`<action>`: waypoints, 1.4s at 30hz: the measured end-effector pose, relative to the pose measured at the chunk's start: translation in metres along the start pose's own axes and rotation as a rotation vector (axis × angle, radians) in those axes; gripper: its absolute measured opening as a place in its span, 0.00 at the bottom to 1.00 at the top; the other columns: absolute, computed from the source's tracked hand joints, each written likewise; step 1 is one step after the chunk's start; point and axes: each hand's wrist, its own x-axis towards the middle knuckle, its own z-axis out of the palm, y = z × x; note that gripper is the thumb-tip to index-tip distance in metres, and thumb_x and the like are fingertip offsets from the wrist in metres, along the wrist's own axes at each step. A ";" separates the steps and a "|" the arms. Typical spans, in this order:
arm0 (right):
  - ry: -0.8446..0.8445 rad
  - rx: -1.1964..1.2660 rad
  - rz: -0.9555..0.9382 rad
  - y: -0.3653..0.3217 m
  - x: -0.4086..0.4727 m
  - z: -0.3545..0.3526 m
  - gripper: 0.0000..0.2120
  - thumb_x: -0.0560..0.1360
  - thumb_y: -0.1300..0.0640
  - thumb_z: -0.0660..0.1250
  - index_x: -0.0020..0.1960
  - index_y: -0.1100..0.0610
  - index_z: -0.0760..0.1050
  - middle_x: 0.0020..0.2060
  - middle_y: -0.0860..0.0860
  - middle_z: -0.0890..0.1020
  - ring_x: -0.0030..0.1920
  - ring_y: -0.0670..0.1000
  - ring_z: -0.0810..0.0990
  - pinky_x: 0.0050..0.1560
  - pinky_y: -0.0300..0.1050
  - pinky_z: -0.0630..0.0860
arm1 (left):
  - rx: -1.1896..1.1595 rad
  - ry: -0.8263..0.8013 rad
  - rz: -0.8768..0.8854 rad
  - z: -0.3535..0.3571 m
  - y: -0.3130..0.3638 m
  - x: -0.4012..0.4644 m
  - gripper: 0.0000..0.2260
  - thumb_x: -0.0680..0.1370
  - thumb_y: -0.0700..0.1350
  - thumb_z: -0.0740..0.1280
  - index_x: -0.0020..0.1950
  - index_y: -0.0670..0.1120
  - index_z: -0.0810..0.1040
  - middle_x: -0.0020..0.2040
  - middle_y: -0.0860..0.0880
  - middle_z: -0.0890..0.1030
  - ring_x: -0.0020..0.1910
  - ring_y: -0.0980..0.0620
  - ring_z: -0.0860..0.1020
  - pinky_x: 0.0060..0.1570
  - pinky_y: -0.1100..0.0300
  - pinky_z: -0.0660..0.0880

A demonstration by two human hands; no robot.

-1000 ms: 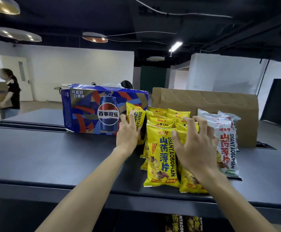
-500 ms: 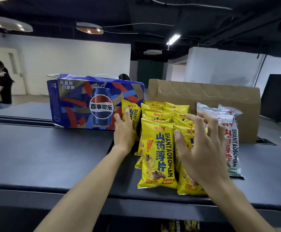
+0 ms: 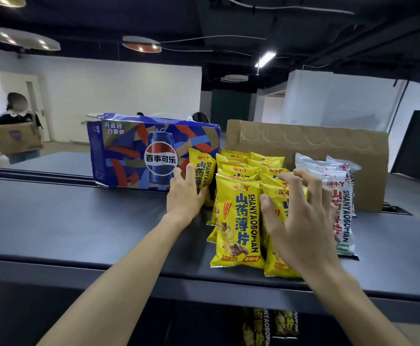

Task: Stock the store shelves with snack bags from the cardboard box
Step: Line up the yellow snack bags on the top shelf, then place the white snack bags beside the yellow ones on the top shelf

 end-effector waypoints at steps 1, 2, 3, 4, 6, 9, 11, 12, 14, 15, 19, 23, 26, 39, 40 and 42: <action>-0.004 -0.003 -0.001 0.000 -0.001 -0.002 0.22 0.76 0.39 0.59 0.64 0.50 0.70 0.66 0.51 0.67 0.66 0.54 0.63 0.61 0.60 0.66 | 0.018 0.001 0.008 -0.006 0.000 -0.002 0.27 0.77 0.50 0.69 0.70 0.46 0.60 0.62 0.40 0.66 0.58 0.39 0.73 0.48 0.48 0.75; -0.012 -0.007 -0.001 0.001 -0.002 -0.003 0.22 0.76 0.39 0.58 0.64 0.50 0.70 0.66 0.51 0.67 0.66 0.54 0.63 0.62 0.60 0.66 | 0.039 0.004 0.016 -0.012 0.000 -0.004 0.26 0.77 0.51 0.69 0.69 0.46 0.61 0.61 0.40 0.67 0.56 0.40 0.74 0.46 0.49 0.76; -0.024 -0.010 0.002 0.001 -0.003 -0.006 0.23 0.76 0.38 0.58 0.64 0.50 0.70 0.66 0.51 0.67 0.66 0.54 0.63 0.62 0.60 0.66 | 0.066 0.007 0.020 -0.018 0.001 -0.006 0.25 0.77 0.52 0.68 0.68 0.46 0.62 0.60 0.41 0.68 0.54 0.40 0.75 0.44 0.48 0.76; -0.039 -0.013 0.007 0.003 -0.004 -0.008 0.23 0.75 0.38 0.57 0.65 0.50 0.70 0.66 0.51 0.67 0.66 0.54 0.63 0.62 0.60 0.66 | 0.094 0.011 0.021 -0.024 0.002 -0.009 0.24 0.77 0.52 0.68 0.67 0.45 0.63 0.60 0.42 0.69 0.53 0.40 0.76 0.42 0.48 0.77; -0.069 -0.021 0.018 0.007 -0.006 -0.014 0.23 0.75 0.39 0.58 0.65 0.50 0.69 0.66 0.51 0.67 0.66 0.56 0.65 0.62 0.59 0.67 | 0.146 0.013 0.019 -0.037 0.006 -0.016 0.23 0.77 0.54 0.67 0.67 0.45 0.64 0.59 0.43 0.71 0.50 0.41 0.78 0.40 0.48 0.76; -0.109 -0.023 0.035 0.017 -0.007 -0.028 0.21 0.76 0.42 0.64 0.65 0.51 0.69 0.63 0.53 0.69 0.63 0.58 0.67 0.60 0.57 0.68 | 0.198 0.012 -0.033 -0.056 0.019 -0.031 0.20 0.77 0.53 0.65 0.64 0.45 0.67 0.56 0.44 0.75 0.49 0.40 0.79 0.38 0.52 0.71; -0.158 -0.023 0.051 0.026 -0.009 -0.042 0.23 0.75 0.44 0.66 0.66 0.52 0.68 0.62 0.53 0.72 0.61 0.58 0.69 0.58 0.55 0.69 | 0.217 0.001 -0.076 -0.067 0.029 -0.046 0.19 0.77 0.51 0.65 0.63 0.45 0.67 0.56 0.44 0.77 0.49 0.38 0.79 0.39 0.52 0.70; -0.196 -0.031 0.057 0.031 -0.011 -0.050 0.23 0.76 0.44 0.66 0.67 0.52 0.68 0.61 0.53 0.73 0.61 0.58 0.70 0.58 0.54 0.69 | 0.225 -0.002 -0.078 -0.071 0.035 -0.056 0.18 0.77 0.51 0.65 0.62 0.45 0.67 0.55 0.44 0.77 0.49 0.38 0.79 0.39 0.51 0.70; -0.283 -0.055 0.065 0.043 -0.018 -0.065 0.24 0.76 0.44 0.64 0.69 0.52 0.66 0.62 0.53 0.73 0.62 0.57 0.70 0.59 0.53 0.69 | 0.245 0.000 -0.068 -0.079 0.051 -0.077 0.15 0.76 0.49 0.64 0.60 0.47 0.68 0.52 0.45 0.78 0.46 0.39 0.78 0.38 0.53 0.69; -0.317 -0.055 0.067 0.050 -0.023 -0.074 0.24 0.77 0.44 0.64 0.69 0.51 0.66 0.62 0.53 0.73 0.62 0.57 0.70 0.59 0.53 0.69 | 0.263 0.004 -0.060 -0.082 0.061 -0.088 0.14 0.76 0.49 0.64 0.60 0.47 0.68 0.50 0.45 0.78 0.45 0.39 0.78 0.37 0.53 0.68; -0.413 -0.049 0.048 0.082 -0.052 -0.119 0.24 0.77 0.44 0.63 0.69 0.51 0.65 0.63 0.53 0.73 0.62 0.58 0.70 0.58 0.54 0.72 | 0.305 0.037 -0.021 -0.091 0.118 -0.137 0.15 0.75 0.48 0.63 0.61 0.47 0.69 0.49 0.45 0.78 0.44 0.39 0.78 0.37 0.52 0.69; -0.486 -0.052 0.030 0.129 -0.089 -0.173 0.23 0.77 0.44 0.61 0.69 0.52 0.64 0.61 0.54 0.73 0.61 0.58 0.72 0.58 0.55 0.73 | 0.285 0.059 0.007 -0.081 0.191 -0.197 0.20 0.75 0.48 0.65 0.66 0.46 0.69 0.52 0.43 0.78 0.47 0.37 0.79 0.37 0.51 0.69; -0.536 -0.054 0.050 0.168 -0.123 -0.212 0.21 0.78 0.44 0.61 0.66 0.52 0.66 0.60 0.53 0.74 0.61 0.58 0.72 0.57 0.54 0.72 | 0.258 0.032 0.077 -0.049 0.250 -0.253 0.17 0.76 0.48 0.65 0.63 0.44 0.70 0.54 0.43 0.76 0.46 0.37 0.79 0.36 0.52 0.67; -1.028 -0.211 0.548 0.390 -0.375 -0.283 0.21 0.75 0.48 0.64 0.64 0.56 0.67 0.61 0.59 0.75 0.61 0.63 0.73 0.57 0.55 0.73 | 0.048 -0.744 0.165 0.166 0.358 -0.565 0.17 0.75 0.49 0.64 0.63 0.47 0.70 0.53 0.45 0.76 0.48 0.40 0.78 0.40 0.50 0.75; -1.092 -0.220 0.605 0.405 -0.398 -0.287 0.21 0.75 0.48 0.64 0.64 0.57 0.67 0.60 0.59 0.75 0.60 0.63 0.73 0.57 0.55 0.74 | 0.053 -0.798 0.136 0.177 0.354 -0.585 0.19 0.75 0.49 0.64 0.64 0.46 0.70 0.55 0.44 0.76 0.50 0.40 0.78 0.42 0.50 0.74; -1.188 -0.226 0.720 0.428 -0.437 -0.291 0.19 0.75 0.48 0.64 0.61 0.56 0.67 0.59 0.59 0.75 0.59 0.62 0.74 0.55 0.55 0.75 | 0.059 -0.898 0.068 0.199 0.345 -0.617 0.19 0.75 0.49 0.64 0.64 0.46 0.70 0.57 0.44 0.76 0.52 0.40 0.78 0.43 0.50 0.74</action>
